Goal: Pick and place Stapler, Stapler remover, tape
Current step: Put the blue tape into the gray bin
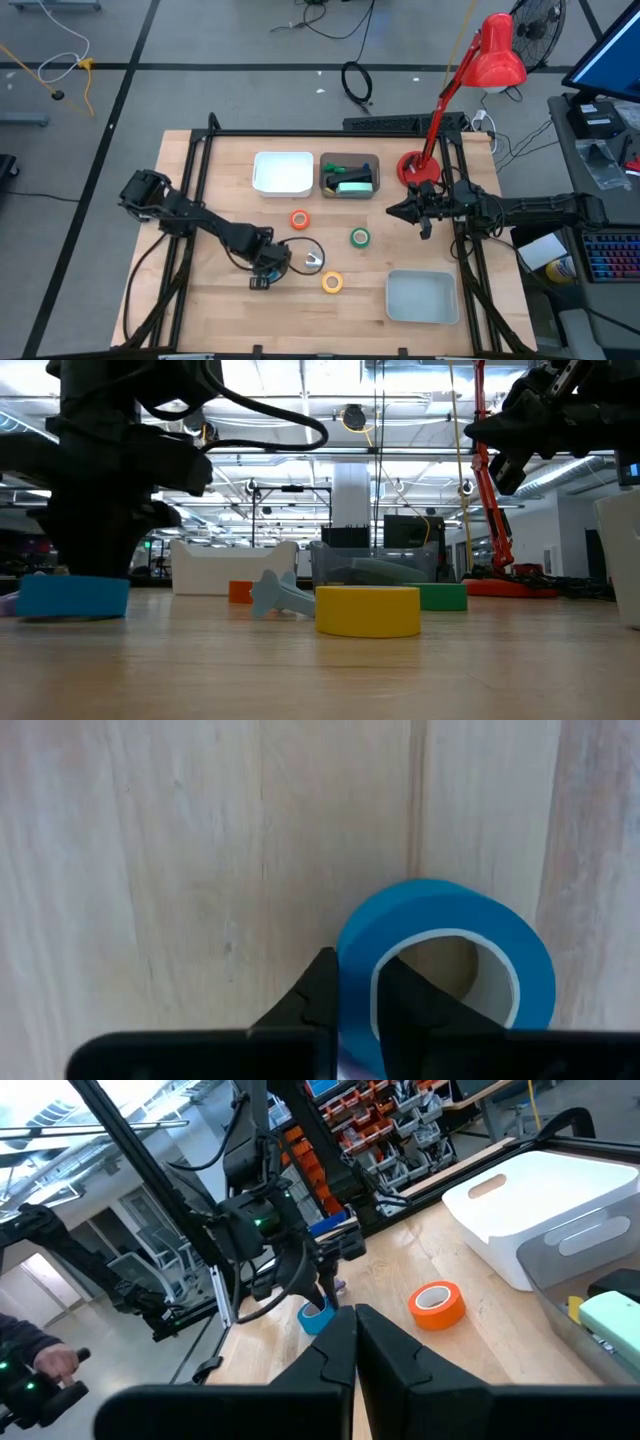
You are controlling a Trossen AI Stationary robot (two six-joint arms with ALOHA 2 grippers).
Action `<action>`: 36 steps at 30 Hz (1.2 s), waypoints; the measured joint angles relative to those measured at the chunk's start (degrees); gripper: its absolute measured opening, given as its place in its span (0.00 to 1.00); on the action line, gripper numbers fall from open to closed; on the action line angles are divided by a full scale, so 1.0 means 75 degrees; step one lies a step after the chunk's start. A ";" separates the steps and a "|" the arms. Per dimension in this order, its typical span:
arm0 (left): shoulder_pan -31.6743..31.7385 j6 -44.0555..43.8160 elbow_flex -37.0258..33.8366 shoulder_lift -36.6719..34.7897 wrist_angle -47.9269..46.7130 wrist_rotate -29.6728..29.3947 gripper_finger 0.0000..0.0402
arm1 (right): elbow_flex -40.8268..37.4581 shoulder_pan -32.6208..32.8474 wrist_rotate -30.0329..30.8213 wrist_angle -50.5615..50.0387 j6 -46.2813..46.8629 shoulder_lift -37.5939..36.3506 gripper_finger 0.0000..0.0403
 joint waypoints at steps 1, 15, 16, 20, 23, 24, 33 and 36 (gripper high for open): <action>0.0055 -0.0116 0.0000 -0.0003 0.0013 0.0022 0.09 | 0.0000 0.0000 0.0001 0.0005 0.0000 0.0000 0.01; 0.1260 -0.0570 0.0950 -0.1363 0.0256 -0.0552 0.09 | 0.0000 -0.0001 -0.0233 0.0831 0.0628 0.0003 0.01; 0.1350 -0.0570 0.1115 -0.1495 0.0286 -0.0751 0.09 | 0.0000 0.0000 -0.0267 0.0909 0.0693 0.0011 0.01; 0.1649 -0.0422 0.1732 -0.1847 0.0926 -0.1642 0.09 | -0.0003 0.0001 -0.0368 0.1325 0.0989 0.0096 0.04; 0.1791 -0.0017 0.2242 -0.1850 0.1689 -0.2434 0.09 | -0.0003 0.0006 -0.0460 0.1842 0.1116 0.0227 0.11; 0.1822 0.0135 0.2363 -0.1845 0.1871 -0.2732 0.09 | -0.0003 0.0003 -0.0452 0.2085 0.1185 0.0328 0.13; 0.2027 0.1758 0.2887 -0.1127 0.4668 -0.3805 0.09 | 0.0011 0.0006 -0.0443 0.4416 0.1463 0.1330 0.39; 0.2122 0.1724 0.2886 -0.0746 0.5344 -0.3810 0.09 | 0.0068 0.0006 -0.0443 0.5067 0.1194 0.1749 0.45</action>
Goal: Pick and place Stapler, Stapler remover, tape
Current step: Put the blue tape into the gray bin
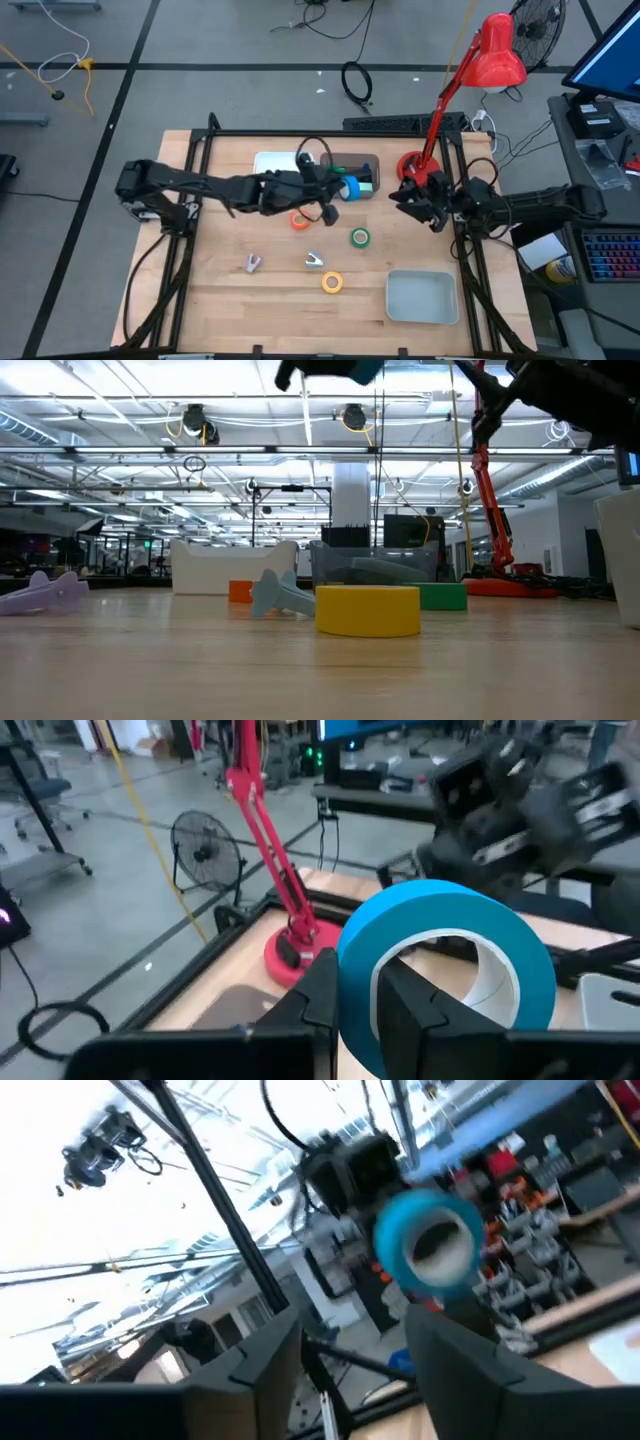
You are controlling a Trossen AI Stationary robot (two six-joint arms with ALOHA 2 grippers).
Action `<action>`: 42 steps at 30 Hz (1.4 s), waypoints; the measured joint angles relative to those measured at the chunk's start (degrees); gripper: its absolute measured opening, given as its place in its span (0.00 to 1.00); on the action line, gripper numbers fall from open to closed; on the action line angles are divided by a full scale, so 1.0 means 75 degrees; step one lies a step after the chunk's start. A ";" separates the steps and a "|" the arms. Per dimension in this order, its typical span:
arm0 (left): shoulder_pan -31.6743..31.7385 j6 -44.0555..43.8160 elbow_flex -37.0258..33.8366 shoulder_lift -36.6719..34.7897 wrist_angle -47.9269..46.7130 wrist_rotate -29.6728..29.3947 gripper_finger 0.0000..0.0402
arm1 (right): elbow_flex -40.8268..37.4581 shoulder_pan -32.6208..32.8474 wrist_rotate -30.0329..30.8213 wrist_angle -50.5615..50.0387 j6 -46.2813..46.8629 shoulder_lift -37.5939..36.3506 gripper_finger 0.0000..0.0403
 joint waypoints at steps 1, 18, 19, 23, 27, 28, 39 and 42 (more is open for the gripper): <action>0.0026 -0.0010 -0.0009 0.0108 0.0095 0.0000 0.09 | 0.0085 0.0000 0.0001 0.0082 -0.0124 0.0122 0.46; 0.0198 -0.0789 -0.0011 0.1024 0.1521 0.0216 0.09 | 0.1101 0.0001 -0.0003 -0.0126 -0.1812 0.1739 0.50; 0.0198 -0.0833 -0.0013 0.1032 0.1448 0.0207 0.09 | 0.1159 0.0000 -0.0012 -0.0240 -0.1815 0.1812 0.50; 0.0198 -0.0865 -0.0022 0.0991 0.1479 0.0201 0.09 | 0.1410 -0.0003 0.0011 -0.0414 -0.1839 0.2050 0.50; 0.0195 -0.0850 -0.0022 0.0991 0.1420 0.0164 0.09 | 0.1471 -0.0003 -0.0016 -0.0331 -0.1837 0.2136 0.50; 0.0196 -0.0874 -0.0019 0.0991 0.1425 0.0171 0.09 | 0.1493 -0.0003 -0.0015 -0.0318 -0.1815 0.2136 0.50; 0.0195 -0.0940 -0.0019 0.1009 0.1645 0.0344 0.09 | 0.1508 -0.0003 -0.0256 -0.0311 -0.1535 0.2139 0.50; 0.0144 -0.0948 -0.0022 0.0980 0.1750 0.0385 0.09 | 0.1514 -0.0003 -0.0264 -0.0294 -0.1547 0.2139 0.50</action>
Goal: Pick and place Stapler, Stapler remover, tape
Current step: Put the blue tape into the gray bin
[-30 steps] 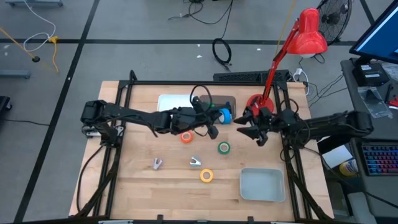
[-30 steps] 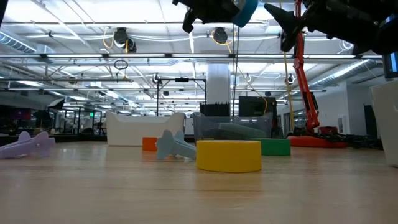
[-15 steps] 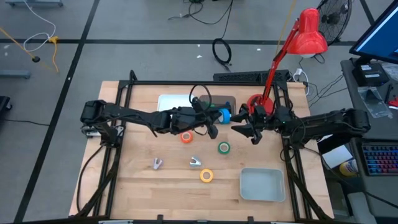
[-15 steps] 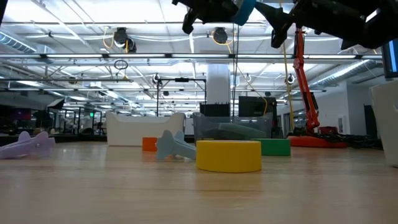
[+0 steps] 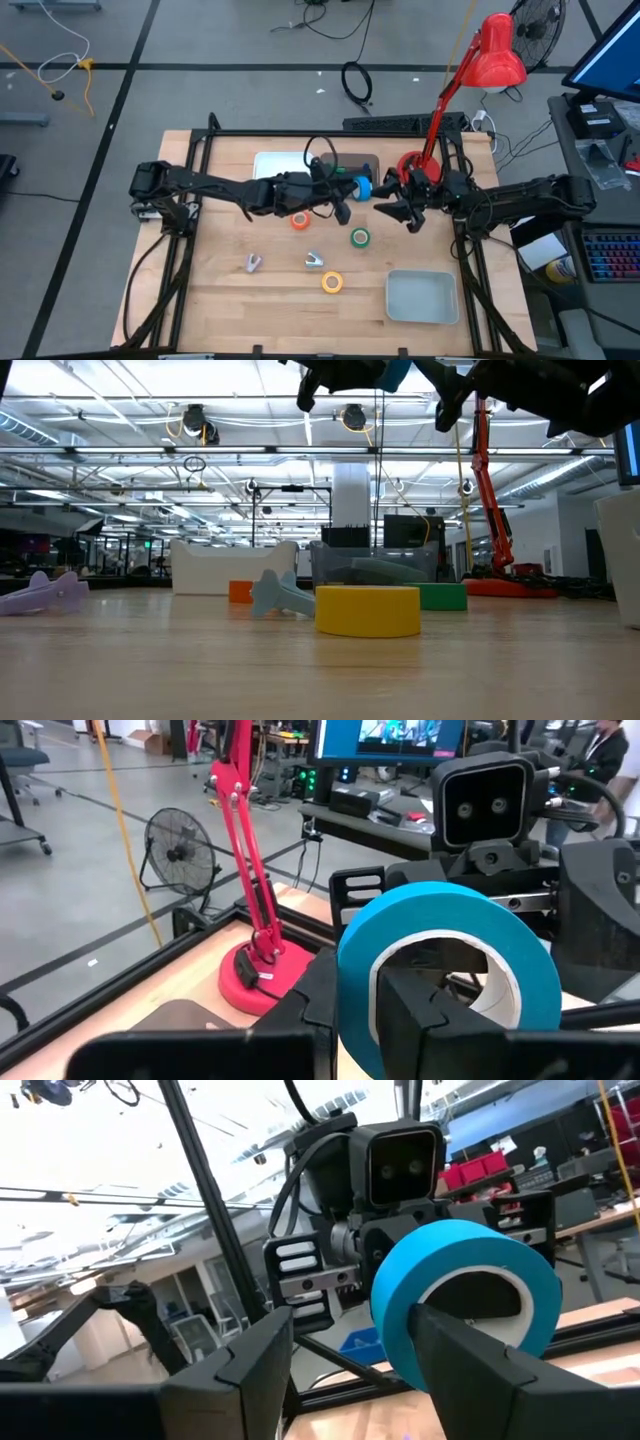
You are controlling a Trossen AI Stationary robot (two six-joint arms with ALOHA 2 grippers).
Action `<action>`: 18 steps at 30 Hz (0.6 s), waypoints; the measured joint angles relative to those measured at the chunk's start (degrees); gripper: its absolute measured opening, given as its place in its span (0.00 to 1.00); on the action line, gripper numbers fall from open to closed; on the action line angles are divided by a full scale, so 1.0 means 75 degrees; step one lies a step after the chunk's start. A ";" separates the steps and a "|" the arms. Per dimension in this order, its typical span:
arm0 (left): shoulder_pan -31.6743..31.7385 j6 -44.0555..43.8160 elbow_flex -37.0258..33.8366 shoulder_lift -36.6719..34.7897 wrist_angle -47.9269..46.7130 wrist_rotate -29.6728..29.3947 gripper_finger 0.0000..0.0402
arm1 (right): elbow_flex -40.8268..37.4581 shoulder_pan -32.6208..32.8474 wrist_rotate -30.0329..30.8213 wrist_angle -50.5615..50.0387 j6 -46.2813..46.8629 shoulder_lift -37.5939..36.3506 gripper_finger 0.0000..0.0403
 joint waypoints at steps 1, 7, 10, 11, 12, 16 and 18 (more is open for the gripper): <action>-0.0020 0.0033 0.0000 -0.0009 0.0014 0.0001 0.09 | 0.0008 0.0000 -0.0012 0.0005 -0.0001 0.0000 0.50; -0.0100 0.0072 0.0000 -0.0009 0.0036 -0.0090 0.09 | 0.0012 0.0003 -0.0018 -0.0063 -0.0061 0.0000 0.50; -0.0176 0.0182 0.0000 -0.0009 0.0032 -0.0349 0.09 | 0.0012 0.0003 -0.0016 -0.0115 -0.0061 0.0005 0.50; -0.0195 0.0260 0.0000 -0.0009 0.0039 -0.0452 0.09 | 0.0012 0.0003 0.0001 -0.0124 -0.0062 0.0009 0.50; -0.0209 0.0354 0.0000 -0.0007 0.0061 -0.0565 0.09 | 0.0012 0.0003 0.0045 -0.0144 -0.0083 0.0009 0.50; -0.0238 0.0609 0.0008 0.0023 0.0362 -0.0623 0.09 | 0.0032 -0.0003 0.0227 -0.0379 -0.0297 0.0060 0.50; -0.0257 0.0793 -0.0009 0.0048 0.0519 -0.0662 0.09 | 0.0021 -0.0003 0.0336 -0.0454 -0.0318 0.0037 0.50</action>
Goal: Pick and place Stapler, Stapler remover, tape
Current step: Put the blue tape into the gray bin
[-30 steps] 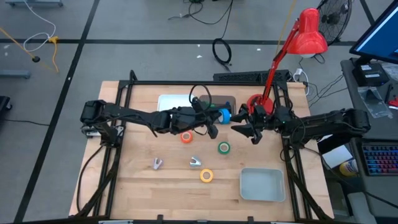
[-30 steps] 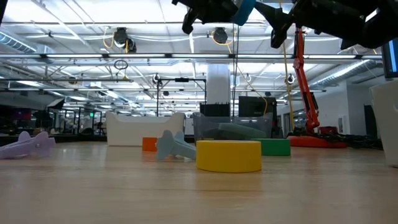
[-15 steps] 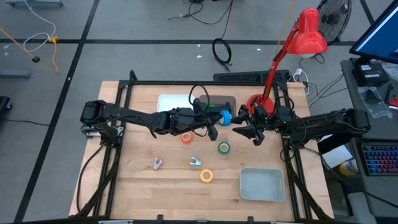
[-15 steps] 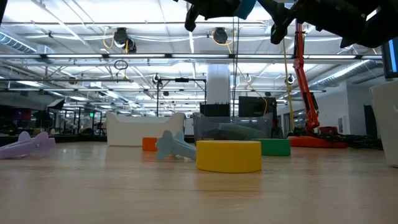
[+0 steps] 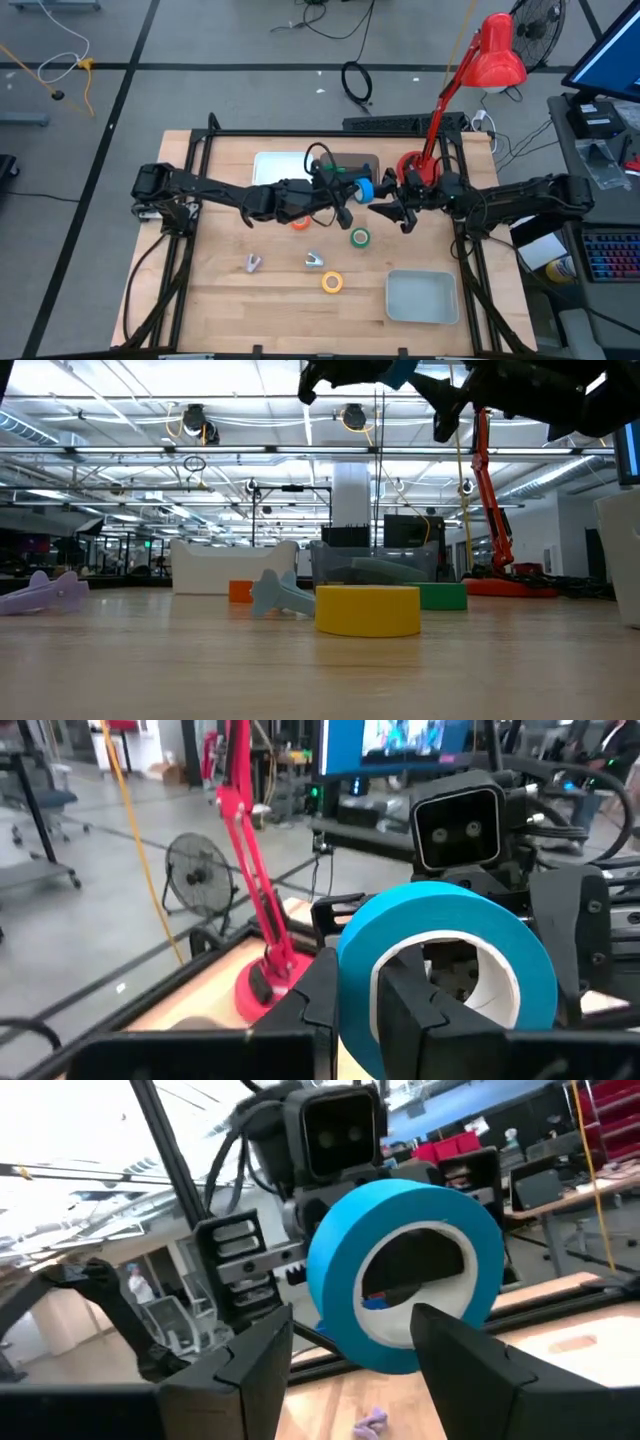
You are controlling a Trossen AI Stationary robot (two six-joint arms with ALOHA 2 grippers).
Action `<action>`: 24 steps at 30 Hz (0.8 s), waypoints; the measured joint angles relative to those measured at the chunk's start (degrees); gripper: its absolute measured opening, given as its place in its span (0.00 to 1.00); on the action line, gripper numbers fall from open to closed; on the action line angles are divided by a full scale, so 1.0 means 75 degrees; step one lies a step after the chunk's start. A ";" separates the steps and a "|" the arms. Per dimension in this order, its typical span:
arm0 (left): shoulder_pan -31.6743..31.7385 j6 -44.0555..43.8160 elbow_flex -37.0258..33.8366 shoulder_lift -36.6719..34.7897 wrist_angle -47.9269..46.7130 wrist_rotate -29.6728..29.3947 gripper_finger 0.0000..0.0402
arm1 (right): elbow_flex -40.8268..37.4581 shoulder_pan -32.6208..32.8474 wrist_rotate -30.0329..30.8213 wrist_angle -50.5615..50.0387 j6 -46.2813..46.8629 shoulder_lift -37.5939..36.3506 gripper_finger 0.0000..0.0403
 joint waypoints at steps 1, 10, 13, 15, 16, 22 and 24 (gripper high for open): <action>-0.0009 0.0077 0.0001 0.0001 0.0069 -0.0019 0.09 | 0.0001 0.0000 -0.0003 0.0063 0.0000 -0.0008 0.50; 0.0012 0.0276 0.0015 -0.0040 -0.0061 -0.0322 0.09 | -0.0012 0.0000 0.0045 0.0223 0.0001 -0.0001 0.50; 0.0013 0.0338 0.0017 -0.0022 -0.0100 -0.0415 0.09 | -0.0015 0.0000 0.0069 0.0233 0.0003 0.0004 0.50; 0.0025 0.0340 0.0017 -0.0022 -0.0128 -0.0443 0.09 | -0.0015 0.0003 0.0155 0.0244 0.0003 0.0001 0.50; 0.0027 0.0337 0.0017 -0.0022 -0.0126 -0.0443 0.09 | -0.0015 0.0003 0.0161 0.0250 0.0003 0.0001 0.50; 0.0060 0.0325 0.0020 -0.0022 -0.0303 -0.0458 0.09 | 0.0082 0.0009 0.0143 0.0256 -0.0016 -0.0002 0.50; 0.0063 0.0264 0.0021 -0.0022 -0.0398 -0.0464 0.09 | 0.0206 0.0009 0.0138 0.0238 -0.0092 -0.0013 0.50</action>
